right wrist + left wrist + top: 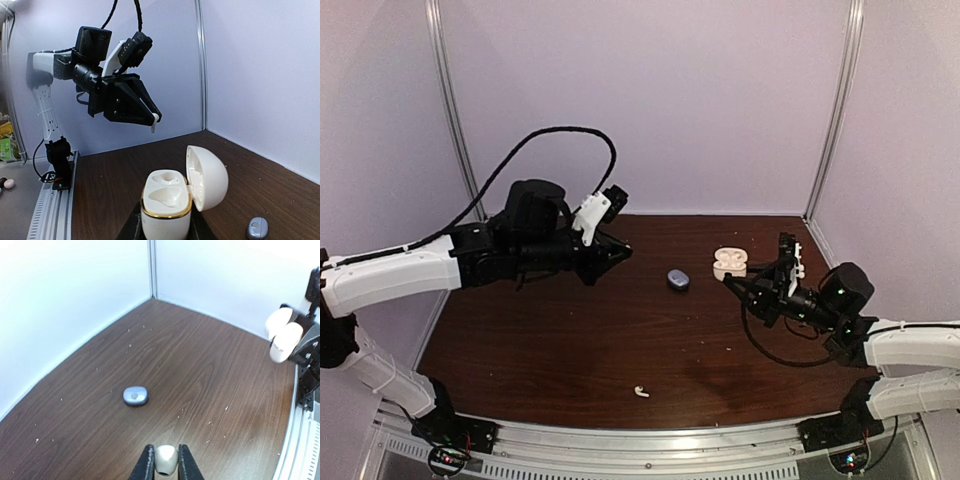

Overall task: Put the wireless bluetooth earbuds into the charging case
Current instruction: Insert the left earbud into the left side groove of the charging case.

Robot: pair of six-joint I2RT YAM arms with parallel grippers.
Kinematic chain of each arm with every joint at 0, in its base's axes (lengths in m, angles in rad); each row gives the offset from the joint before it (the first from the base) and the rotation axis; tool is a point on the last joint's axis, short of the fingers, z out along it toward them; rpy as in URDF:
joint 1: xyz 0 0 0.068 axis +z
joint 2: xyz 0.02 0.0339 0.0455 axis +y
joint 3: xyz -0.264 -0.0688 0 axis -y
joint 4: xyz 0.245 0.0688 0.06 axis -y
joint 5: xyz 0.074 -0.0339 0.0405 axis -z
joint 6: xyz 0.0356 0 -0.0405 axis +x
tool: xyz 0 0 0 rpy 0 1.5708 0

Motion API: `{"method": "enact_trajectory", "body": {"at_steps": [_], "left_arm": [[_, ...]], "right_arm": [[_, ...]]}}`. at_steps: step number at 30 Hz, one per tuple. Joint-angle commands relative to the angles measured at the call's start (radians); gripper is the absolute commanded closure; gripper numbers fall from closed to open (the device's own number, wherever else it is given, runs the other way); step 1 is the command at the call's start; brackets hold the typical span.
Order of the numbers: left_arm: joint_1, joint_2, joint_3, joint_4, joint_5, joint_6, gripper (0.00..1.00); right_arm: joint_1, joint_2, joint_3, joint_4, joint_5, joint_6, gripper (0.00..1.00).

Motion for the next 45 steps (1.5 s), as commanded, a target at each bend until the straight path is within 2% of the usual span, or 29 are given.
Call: {"method": "enact_trajectory", "body": {"at_steps": [1,7,15,22,36,45], "left_arm": [[-0.024,-0.099,-0.101,0.309,0.072,0.022,0.91],[-0.095,-0.175,-0.216,0.531,0.098,0.050,0.91],[-0.186,-0.100,-0.183,0.666,0.115,0.103,0.92],[-0.234,-0.011,-0.115,0.691,0.133,0.154,0.92],[-0.246,0.067,-0.075,0.754,0.124,0.131,0.92],[-0.245,0.114,-0.052,0.785,0.098,0.046,0.92]], "right_arm": [[0.063,0.037,0.035,0.148,0.075,-0.164,1.00],[0.155,0.056,0.038,0.206,0.160,-0.292,1.00],[0.249,0.066,0.048,0.239,0.262,-0.390,1.00],[0.300,0.085,0.057,0.235,0.303,-0.399,1.00],[0.371,0.121,0.057,0.266,0.456,-0.354,1.00],[0.411,0.114,0.051,0.275,0.536,-0.390,1.00]]}}
